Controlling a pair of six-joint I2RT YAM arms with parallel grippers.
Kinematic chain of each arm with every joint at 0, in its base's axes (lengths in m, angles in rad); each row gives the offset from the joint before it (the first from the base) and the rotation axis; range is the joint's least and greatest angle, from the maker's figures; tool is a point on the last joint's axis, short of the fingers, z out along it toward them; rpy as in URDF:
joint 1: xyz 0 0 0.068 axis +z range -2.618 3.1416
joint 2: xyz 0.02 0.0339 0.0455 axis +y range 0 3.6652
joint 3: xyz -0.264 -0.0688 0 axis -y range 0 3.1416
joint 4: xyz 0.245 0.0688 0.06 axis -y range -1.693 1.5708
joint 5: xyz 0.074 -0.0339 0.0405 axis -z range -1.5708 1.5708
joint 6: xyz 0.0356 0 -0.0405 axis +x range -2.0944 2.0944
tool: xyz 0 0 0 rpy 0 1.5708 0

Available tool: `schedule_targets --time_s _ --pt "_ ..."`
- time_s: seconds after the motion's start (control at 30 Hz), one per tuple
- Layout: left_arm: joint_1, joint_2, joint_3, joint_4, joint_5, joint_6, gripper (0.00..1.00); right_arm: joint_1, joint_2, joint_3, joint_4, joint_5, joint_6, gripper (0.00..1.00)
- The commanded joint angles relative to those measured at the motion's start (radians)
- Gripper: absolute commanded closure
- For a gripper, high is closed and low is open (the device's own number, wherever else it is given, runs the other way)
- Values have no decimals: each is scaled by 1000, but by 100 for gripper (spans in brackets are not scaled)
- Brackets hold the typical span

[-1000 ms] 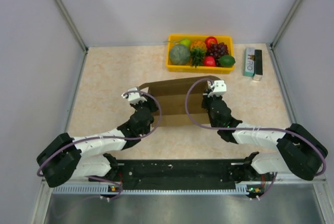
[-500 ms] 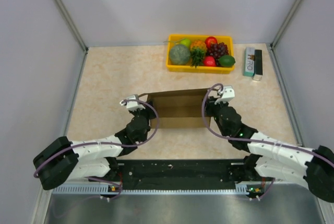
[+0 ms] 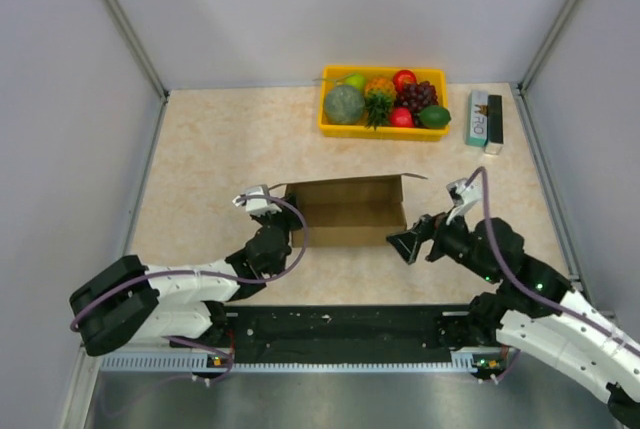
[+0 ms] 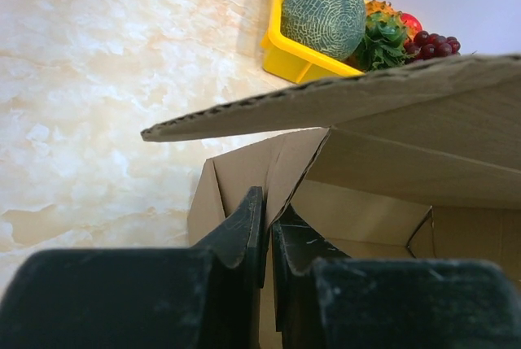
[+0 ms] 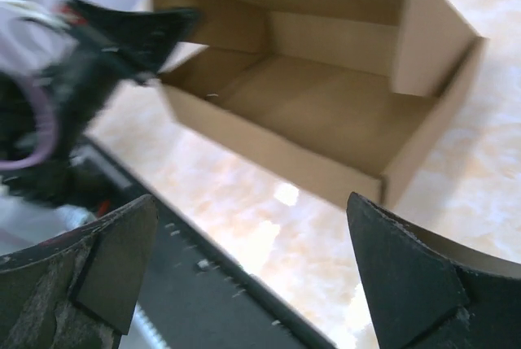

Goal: Fold the paper box

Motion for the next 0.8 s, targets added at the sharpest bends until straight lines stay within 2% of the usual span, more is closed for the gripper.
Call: schedule_targets --time_s 0.0,0.07,0.1,0.2,0.3,0.37,0.4,0.43,0.53,0.6,0.73,0.77 --pt "-15 44 -16 -72 21 -18 95 12 -14 246 -119 -216 57 1" --pt "-18 47 -18 -72 15 -17 95 12 77 352 -142 -221 59 1" --pt "-18 47 -19 -74 13 -17 94 11 195 469 -174 -228 59 1" --pt "-19 46 -19 -80 2 -13 95 11 366 707 -207 -268 -2 1" --pt "-19 43 -13 -89 5 -10 94 -69 531 861 -169 -254 68 1" --pt "-21 43 -12 -92 4 -12 94 -212 660 874 -78 -452 175 1" --pt "-21 43 -10 -92 5 -10 94 -250 698 842 -2 -519 309 1" --pt "-21 46 -9 -94 5 -9 94 -268 774 824 116 -582 368 1" --pt "-22 46 -4 -101 1 -13 91 -279 879 790 268 -616 502 2" --pt "-25 43 4 -129 1 -15 90 -278 947 723 367 -649 609 6" --pt "-27 0 5 -176 -8 -20 87 -279 962 615 447 -592 660 9" --pt "-27 -12 -2 -183 1 -20 83 -279 962 601 445 -584 663 10"
